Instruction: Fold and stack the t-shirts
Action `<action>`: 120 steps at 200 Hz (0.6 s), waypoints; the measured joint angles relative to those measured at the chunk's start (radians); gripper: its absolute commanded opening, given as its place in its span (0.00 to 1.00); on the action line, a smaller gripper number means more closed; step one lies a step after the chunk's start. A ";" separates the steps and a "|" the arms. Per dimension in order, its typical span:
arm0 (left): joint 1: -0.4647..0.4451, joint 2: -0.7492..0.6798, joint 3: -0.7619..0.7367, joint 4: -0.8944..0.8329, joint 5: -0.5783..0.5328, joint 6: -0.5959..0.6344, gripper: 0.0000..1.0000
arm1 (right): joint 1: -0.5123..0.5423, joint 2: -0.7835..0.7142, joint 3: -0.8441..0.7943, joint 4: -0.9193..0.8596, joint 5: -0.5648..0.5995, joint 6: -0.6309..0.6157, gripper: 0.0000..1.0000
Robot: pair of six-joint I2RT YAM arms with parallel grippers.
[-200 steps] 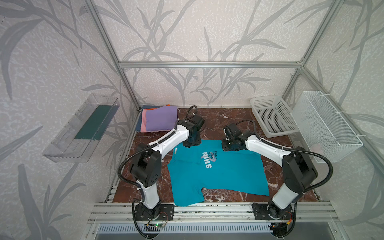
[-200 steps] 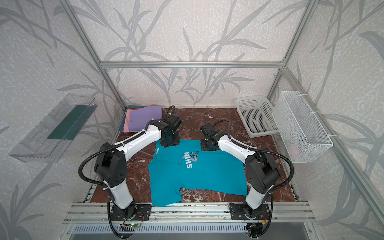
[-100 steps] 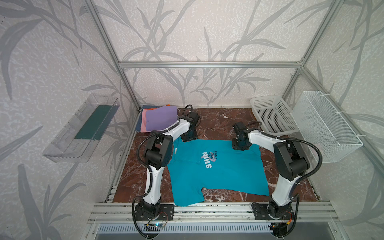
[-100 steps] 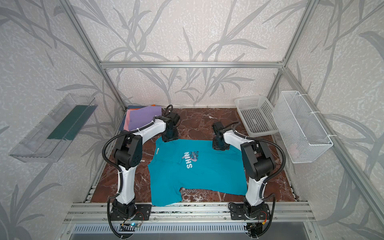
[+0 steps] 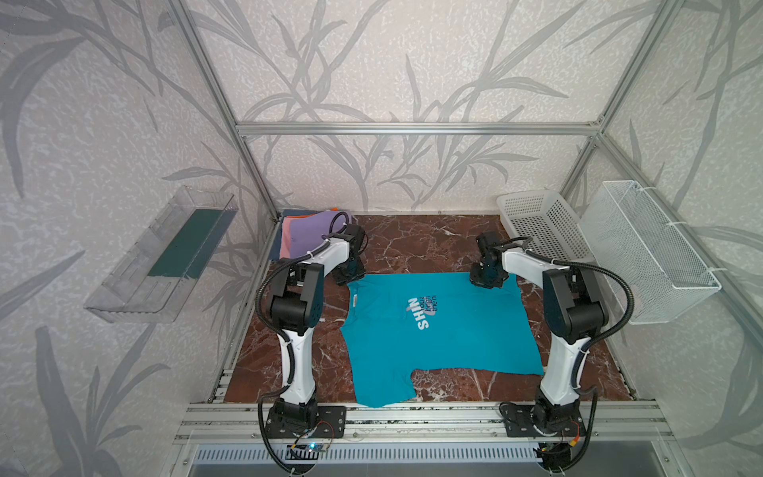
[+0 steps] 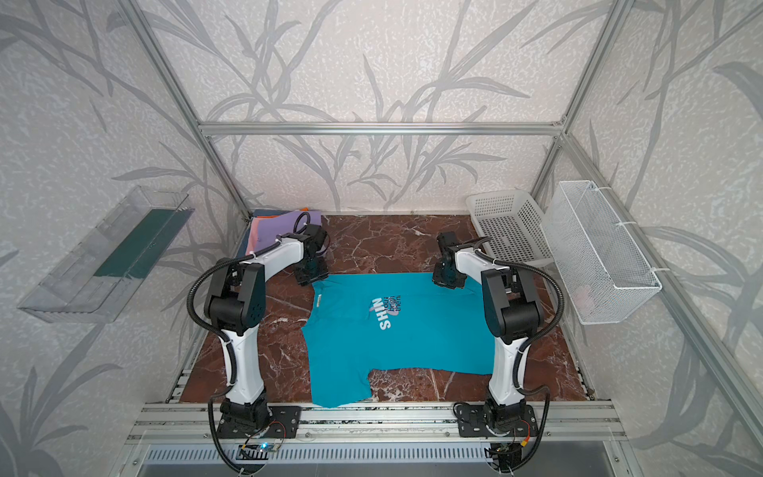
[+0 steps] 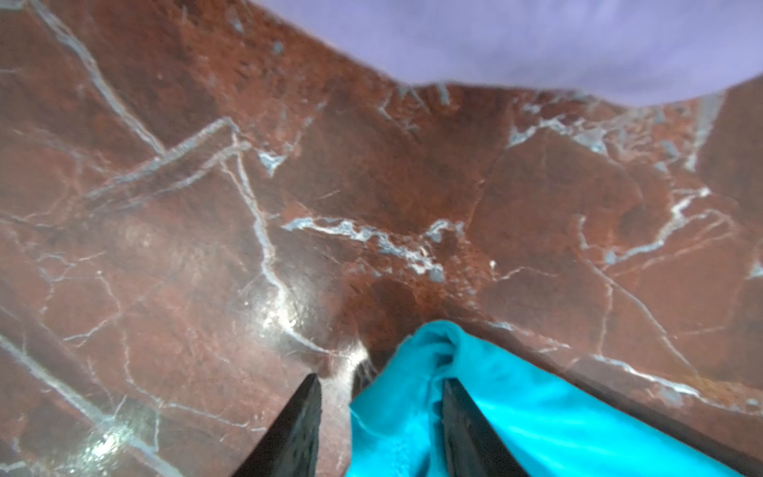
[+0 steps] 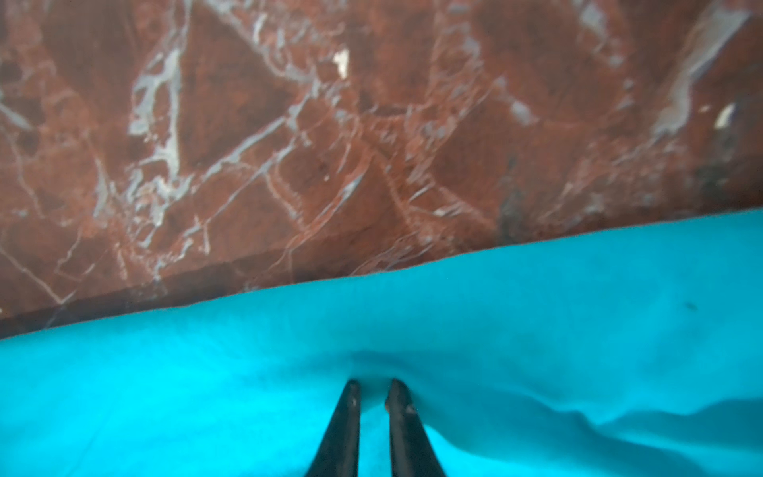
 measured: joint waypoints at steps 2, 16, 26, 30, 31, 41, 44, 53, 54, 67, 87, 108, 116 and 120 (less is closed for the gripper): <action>0.000 0.000 0.000 -0.001 0.000 0.000 0.49 | -0.001 0.000 0.000 0.000 -0.001 0.000 0.17; 0.000 0.000 0.000 -0.005 -0.009 0.000 0.49 | -0.005 0.001 0.001 0.000 -0.010 0.000 0.17; -0.001 -0.001 -0.002 -0.008 -0.011 -0.001 0.49 | -0.005 0.001 0.001 0.000 -0.011 0.000 0.17; -0.002 -0.002 -0.004 -0.007 -0.013 -0.001 0.49 | -0.005 0.001 0.001 0.001 -0.012 0.000 0.17; -0.002 -0.003 -0.004 -0.008 -0.013 -0.002 0.49 | -0.005 0.001 0.001 0.001 -0.012 0.000 0.17; -0.002 -0.018 -0.018 -0.007 -0.014 -0.002 0.49 | -0.005 0.001 0.001 0.001 -0.014 0.000 0.17; -0.002 -0.025 -0.025 -0.006 -0.014 -0.003 0.49 | -0.005 0.001 0.001 0.001 -0.014 0.000 0.17; -0.003 -0.053 -0.047 -0.008 -0.016 -0.003 0.49 | -0.004 0.000 0.001 0.001 -0.014 -0.001 0.17; -0.004 -0.058 -0.051 -0.009 -0.017 -0.004 0.49 | -0.004 0.000 0.001 0.001 -0.014 -0.001 0.17; -0.010 -0.116 -0.085 -0.018 -0.023 -0.004 0.49 | -0.003 0.000 0.001 0.001 -0.014 -0.002 0.17; -0.023 -0.213 -0.118 -0.026 -0.040 -0.004 0.48 | -0.002 0.000 0.001 0.001 -0.014 -0.003 0.17; -0.049 -0.298 -0.156 -0.016 -0.046 -0.004 0.47 | 0.002 -0.001 0.001 0.001 -0.014 -0.005 0.17; -0.058 -0.321 -0.177 -0.004 -0.042 -0.004 0.46 | 0.002 -0.001 0.001 0.001 -0.013 -0.006 0.17; -0.062 -0.329 -0.188 0.003 -0.037 -0.005 0.45 | 0.003 -0.001 0.001 0.000 -0.013 -0.006 0.17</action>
